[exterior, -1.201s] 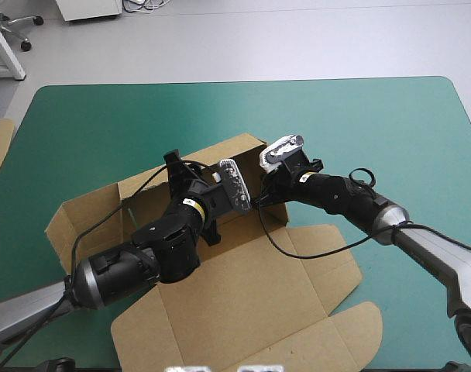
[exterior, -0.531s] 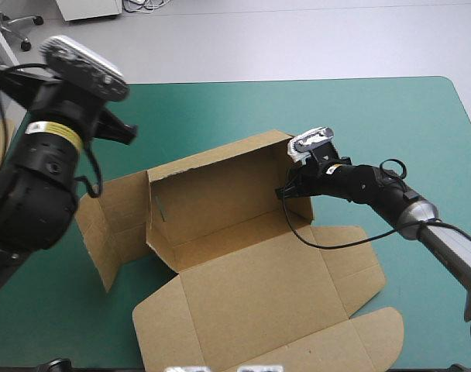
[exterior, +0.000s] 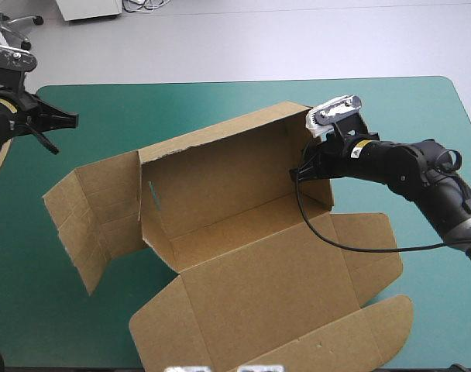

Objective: Fold the box

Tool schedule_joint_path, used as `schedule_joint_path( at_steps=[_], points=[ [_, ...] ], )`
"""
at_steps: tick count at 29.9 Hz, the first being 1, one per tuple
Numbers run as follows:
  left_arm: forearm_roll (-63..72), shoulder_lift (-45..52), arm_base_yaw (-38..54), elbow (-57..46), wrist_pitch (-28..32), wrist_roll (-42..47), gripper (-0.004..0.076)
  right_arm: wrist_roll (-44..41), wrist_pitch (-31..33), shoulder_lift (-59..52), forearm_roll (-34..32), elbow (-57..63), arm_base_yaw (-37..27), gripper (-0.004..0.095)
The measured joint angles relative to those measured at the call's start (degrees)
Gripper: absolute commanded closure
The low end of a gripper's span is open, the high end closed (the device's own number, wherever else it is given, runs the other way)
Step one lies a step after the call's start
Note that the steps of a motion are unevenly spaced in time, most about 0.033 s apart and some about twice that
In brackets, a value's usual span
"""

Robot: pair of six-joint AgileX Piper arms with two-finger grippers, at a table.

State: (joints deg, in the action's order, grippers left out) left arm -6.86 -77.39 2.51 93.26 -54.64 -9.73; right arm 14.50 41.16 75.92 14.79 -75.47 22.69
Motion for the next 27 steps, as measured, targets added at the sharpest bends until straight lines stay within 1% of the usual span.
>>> schedule_joint_path(
  at_steps=[5, 9, 12, 16, 22, 27],
  points=[
    [20.3, -6.1, 9.9, 0.0, -1.7, -8.2, 0.0736, -6.1, 7.0, 0.2, -6.1, -6.1, 0.0, 0.0922],
    [26.9, -9.5, 14.2, 0.0, -2.6, -11.3, 0.0736, -9.7, 15.2, 3.5, -10.9, -13.0, 0.0, 0.0922],
    [29.2, -10.4, 15.6, -0.1, -2.7, -12.6, 0.0736, -10.6, 20.1, 8.6, -11.4, -17.8, 0.0, 0.0922],
    [30.9, -10.5, 15.9, -0.1, -2.9, -13.8, 0.0736, -10.6, 26.5, 17.6, -9.6, -25.0, 0.0, 0.0922],
    [33.5, -10.5, 15.9, -0.1, -3.0, -15.5, 0.0736, -10.8, 28.9, 29.1, -7.9, -32.1, 0.0, 0.0922],
    [36.4, -10.5, 15.9, -0.1, -3.7, -17.3, 0.0736, -11.2, 29.5, 37.2, -6.6, -34.2, -0.2, 0.0922]
  ],
)
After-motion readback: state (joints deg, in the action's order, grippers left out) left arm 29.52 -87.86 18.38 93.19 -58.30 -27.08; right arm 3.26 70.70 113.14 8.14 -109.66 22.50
